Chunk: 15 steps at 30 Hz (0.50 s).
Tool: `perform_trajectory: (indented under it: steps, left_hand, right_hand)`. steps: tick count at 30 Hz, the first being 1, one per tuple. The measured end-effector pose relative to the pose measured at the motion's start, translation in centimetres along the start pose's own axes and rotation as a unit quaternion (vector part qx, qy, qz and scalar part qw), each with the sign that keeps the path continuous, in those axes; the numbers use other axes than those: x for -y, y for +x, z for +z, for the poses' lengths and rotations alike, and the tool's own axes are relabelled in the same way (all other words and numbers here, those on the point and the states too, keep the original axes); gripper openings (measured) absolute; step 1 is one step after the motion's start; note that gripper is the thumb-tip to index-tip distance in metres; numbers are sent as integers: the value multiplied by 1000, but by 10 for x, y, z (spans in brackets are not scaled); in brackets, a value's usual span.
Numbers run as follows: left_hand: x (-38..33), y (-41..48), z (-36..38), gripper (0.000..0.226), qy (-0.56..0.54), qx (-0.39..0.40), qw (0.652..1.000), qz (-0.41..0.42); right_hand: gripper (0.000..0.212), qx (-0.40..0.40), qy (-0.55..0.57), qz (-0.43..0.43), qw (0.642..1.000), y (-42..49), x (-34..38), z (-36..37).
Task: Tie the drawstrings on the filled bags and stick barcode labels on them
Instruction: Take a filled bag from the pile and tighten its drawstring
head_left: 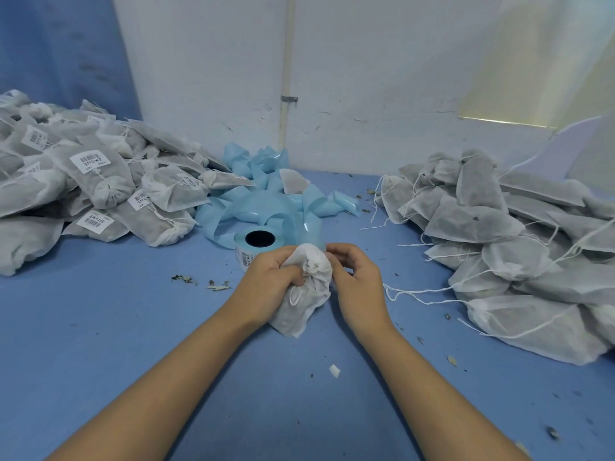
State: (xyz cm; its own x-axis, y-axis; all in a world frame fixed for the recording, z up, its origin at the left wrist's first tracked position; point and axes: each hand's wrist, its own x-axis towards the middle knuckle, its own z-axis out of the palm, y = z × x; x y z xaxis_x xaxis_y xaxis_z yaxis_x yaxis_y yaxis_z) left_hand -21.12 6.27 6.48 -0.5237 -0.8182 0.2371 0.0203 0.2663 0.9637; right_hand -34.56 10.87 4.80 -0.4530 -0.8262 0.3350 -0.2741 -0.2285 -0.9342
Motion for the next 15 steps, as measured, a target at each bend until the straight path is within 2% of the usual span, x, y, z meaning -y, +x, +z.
perform_trajectory:
  steps: [5,8,11,15]
  left_hand:
    - [1,1,-1,30,-9,-4,1000,-8]
    - [2,0,-2,18,-29,4,1000,-10]
    - [4,0,-2,17,-48,8,999,-11]
    - [8,5,-4,20,-45,-22,999,6]
  right_hand:
    - [11,5,9,11,1000,1,-1,-1]
    - [18,11,-1,9,1000,1,-1,-1]
    - [23,-3,-18,2,1000,0,0,0]
    - [16,-20,-25,4,999,-1,1,1]
